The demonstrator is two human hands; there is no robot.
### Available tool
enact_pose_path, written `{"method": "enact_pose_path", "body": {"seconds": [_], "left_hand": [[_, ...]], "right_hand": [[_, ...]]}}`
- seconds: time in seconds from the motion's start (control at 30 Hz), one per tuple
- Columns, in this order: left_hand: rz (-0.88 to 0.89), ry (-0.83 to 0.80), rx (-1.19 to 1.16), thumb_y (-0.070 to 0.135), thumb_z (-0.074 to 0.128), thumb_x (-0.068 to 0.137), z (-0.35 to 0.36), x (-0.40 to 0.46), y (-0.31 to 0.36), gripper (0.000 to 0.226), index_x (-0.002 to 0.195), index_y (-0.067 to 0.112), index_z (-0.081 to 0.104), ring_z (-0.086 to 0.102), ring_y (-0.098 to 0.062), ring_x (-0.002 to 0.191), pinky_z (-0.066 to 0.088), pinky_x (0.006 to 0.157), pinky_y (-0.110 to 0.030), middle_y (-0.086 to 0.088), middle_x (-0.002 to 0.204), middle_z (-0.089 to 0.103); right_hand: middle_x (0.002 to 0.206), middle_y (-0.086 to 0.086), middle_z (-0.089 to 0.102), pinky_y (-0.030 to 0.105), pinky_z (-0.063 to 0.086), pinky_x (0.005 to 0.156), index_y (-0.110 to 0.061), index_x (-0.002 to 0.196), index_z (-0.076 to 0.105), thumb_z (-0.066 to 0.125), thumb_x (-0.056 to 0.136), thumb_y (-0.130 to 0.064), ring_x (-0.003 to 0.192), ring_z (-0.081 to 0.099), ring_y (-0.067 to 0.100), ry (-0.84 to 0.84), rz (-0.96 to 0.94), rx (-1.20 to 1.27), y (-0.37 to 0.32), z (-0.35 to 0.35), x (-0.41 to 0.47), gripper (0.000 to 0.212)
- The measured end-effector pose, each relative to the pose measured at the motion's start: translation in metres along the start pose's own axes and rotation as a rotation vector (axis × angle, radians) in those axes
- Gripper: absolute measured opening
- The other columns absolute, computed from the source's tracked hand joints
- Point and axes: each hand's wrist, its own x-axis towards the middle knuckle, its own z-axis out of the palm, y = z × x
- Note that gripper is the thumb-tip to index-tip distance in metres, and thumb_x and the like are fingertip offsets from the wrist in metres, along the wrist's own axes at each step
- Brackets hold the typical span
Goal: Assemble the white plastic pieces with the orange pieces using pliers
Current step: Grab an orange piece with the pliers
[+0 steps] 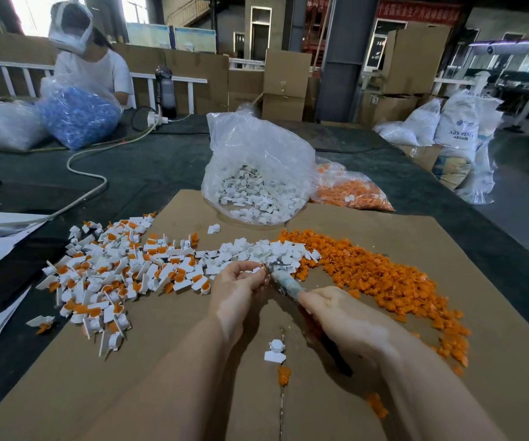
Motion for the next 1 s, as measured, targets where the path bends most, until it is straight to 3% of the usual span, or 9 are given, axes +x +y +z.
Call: {"method": "enact_pose_path", "body": {"seconds": [0.17, 0.37, 0.53, 0.63, 0.73, 0.83, 0.9, 0.97, 1.0], "left_hand": [[-0.023, 0.002, -0.012, -0.002, 0.055, 0.089, 0.000, 0.000, 0.000, 0.012, 0.088, 0.009, 0.057, 0.056, -0.004, 0.043, 0.052, 0.048, -0.022, -0.005, 0.063, 0.059], [-0.008, -0.020, 0.029, -0.004, 0.052, 0.090, -0.001, -0.004, 0.001, 0.009, 0.093, 0.003, 0.056, 0.055, -0.002, 0.040, 0.046, 0.041, -0.016, -0.004, 0.058, 0.057], [0.004, -0.023, 0.088, 0.000, 0.052, 0.091, -0.002, -0.004, 0.000, 0.009, 0.096, 0.005, 0.057, 0.058, -0.009, 0.056, 0.053, 0.055, -0.024, -0.007, 0.070, 0.058], [0.038, -0.026, 0.090, 0.001, 0.054, 0.090, -0.004, -0.004, -0.003, 0.007, 0.096, 0.005, 0.056, 0.059, -0.004, 0.048, 0.051, 0.047, -0.020, -0.007, 0.067, 0.058], [0.076, -0.029, 0.123, 0.004, 0.058, 0.089, -0.006, -0.003, -0.006, 0.011, 0.100, 0.004, 0.057, 0.064, -0.016, 0.061, 0.052, 0.057, -0.028, -0.012, 0.072, 0.061], [0.173, -0.030, 0.274, 0.007, 0.060, 0.088, -0.007, -0.004, -0.009, 0.013, 0.101, 0.010, 0.063, 0.067, -0.027, 0.076, 0.054, 0.072, -0.033, -0.021, 0.084, 0.067], [0.251, -0.058, 0.403, 0.011, 0.059, 0.090, -0.009, -0.005, -0.012, 0.016, 0.099, 0.020, 0.067, 0.066, -0.020, 0.086, 0.051, 0.080, -0.021, -0.015, 0.091, 0.068], [0.304, -0.085, 0.499, 0.014, 0.057, 0.091, -0.010, -0.006, -0.012, 0.020, 0.102, 0.027, 0.069, 0.056, 0.005, 0.089, 0.039, 0.071, 0.003, 0.009, 0.094, 0.065], [0.308, -0.099, 0.526, 0.015, 0.055, 0.092, -0.011, -0.006, -0.012, 0.022, 0.104, 0.028, 0.069, 0.052, 0.011, 0.090, 0.034, 0.069, 0.008, 0.018, 0.097, 0.061]], "right_hand": [[0.073, 0.005, 0.058, 0.032, 0.042, 0.066, -0.014, 0.085, 0.051, 0.031, 0.099, -0.038, 0.066, 0.056, 0.018, 0.011, -0.029, 0.017, 0.000, 0.008, 0.002, 0.034], [0.077, -0.007, 0.042, 0.023, 0.026, 0.054, -0.027, 0.075, 0.037, 0.029, 0.099, -0.047, 0.067, 0.040, 0.005, 0.132, -0.078, -0.191, 0.003, 0.016, 0.005, 0.032], [0.076, -0.006, 0.044, 0.025, 0.028, 0.053, -0.026, 0.075, 0.037, 0.034, 0.098, -0.046, 0.064, 0.041, 0.006, 0.186, -0.080, -0.176, 0.007, 0.022, 0.007, 0.031], [0.077, -0.009, 0.046, 0.023, 0.029, 0.052, -0.027, 0.078, 0.041, 0.036, 0.095, -0.053, 0.066, 0.045, 0.005, 0.244, -0.082, -0.179, 0.015, 0.023, 0.004, 0.031], [0.084, -0.010, 0.050, 0.021, 0.033, 0.055, -0.028, 0.089, 0.043, 0.037, 0.092, -0.057, 0.072, 0.048, 0.005, 0.371, -0.040, -0.252, 0.027, 0.021, 0.003, 0.030], [0.106, -0.004, 0.054, 0.022, 0.039, 0.073, -0.024, 0.108, 0.045, 0.038, 0.092, -0.056, 0.095, 0.051, 0.012, 0.608, -0.006, -0.558, 0.043, 0.016, 0.006, 0.037], [0.118, -0.002, 0.051, 0.026, 0.039, 0.086, -0.023, 0.119, 0.044, 0.037, 0.092, -0.058, 0.109, 0.049, 0.016, 0.691, 0.028, -0.755, 0.052, 0.013, 0.010, 0.045], [0.125, -0.001, 0.048, 0.028, 0.037, 0.092, -0.024, 0.125, 0.042, 0.036, 0.091, -0.060, 0.116, 0.046, 0.017, 0.702, 0.069, -0.846, 0.061, 0.011, 0.014, 0.050], [0.127, -0.001, 0.047, 0.029, 0.036, 0.094, -0.025, 0.127, 0.041, 0.035, 0.090, -0.061, 0.117, 0.045, 0.017, 0.702, 0.083, -0.863, 0.064, 0.010, 0.016, 0.052]]}}
